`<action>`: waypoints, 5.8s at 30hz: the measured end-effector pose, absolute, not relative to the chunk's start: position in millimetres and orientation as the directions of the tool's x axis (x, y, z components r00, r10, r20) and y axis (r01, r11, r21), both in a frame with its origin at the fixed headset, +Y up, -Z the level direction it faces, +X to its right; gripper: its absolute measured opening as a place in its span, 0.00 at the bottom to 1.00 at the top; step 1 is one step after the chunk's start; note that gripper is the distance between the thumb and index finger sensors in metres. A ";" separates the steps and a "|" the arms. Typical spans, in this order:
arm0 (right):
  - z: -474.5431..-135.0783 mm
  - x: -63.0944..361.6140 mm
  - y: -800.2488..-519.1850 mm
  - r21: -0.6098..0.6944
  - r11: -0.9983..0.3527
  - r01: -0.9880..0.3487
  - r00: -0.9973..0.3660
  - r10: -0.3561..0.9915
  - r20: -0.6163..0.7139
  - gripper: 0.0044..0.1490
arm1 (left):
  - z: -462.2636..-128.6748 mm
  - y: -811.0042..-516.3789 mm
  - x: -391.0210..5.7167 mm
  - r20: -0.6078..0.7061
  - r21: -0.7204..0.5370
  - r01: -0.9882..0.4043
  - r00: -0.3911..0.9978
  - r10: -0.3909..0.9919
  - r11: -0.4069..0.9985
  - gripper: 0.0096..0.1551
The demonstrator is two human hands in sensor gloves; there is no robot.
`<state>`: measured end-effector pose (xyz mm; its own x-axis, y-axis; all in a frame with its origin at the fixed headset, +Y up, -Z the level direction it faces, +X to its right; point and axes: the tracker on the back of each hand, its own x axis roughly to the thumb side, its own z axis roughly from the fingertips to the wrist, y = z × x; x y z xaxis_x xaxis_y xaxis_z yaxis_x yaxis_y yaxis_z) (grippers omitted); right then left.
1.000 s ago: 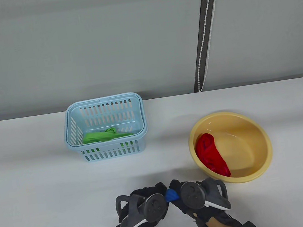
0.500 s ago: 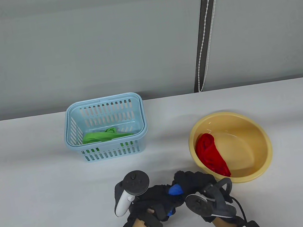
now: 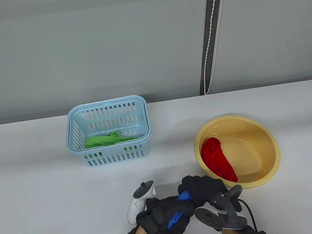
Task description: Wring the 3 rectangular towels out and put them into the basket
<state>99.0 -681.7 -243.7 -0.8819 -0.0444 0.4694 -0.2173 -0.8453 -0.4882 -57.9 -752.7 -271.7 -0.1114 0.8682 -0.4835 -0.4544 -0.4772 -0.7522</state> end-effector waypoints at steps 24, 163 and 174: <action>-238.4 101.9 -682.5 -0.361 -0.933 0.016 -0.918 -0.157 0.365 0.56 | -258.7 -686.7 -91.4 0.324 -0.321 -0.455 0.771 0.548 0.831 0.42; -252.5 196.4 -599.5 0.045 -0.707 -0.705 -0.663 0.681 0.312 0.62 | -288.6 -647.1 -84.2 0.316 -0.165 -0.818 0.485 0.815 0.551 0.30; -267.9 135.9 -650.2 0.039 -0.757 -0.652 -0.689 0.613 0.387 0.48 | -285.1 -644.0 -73.6 0.327 -0.335 -0.778 0.434 0.840 0.532 0.31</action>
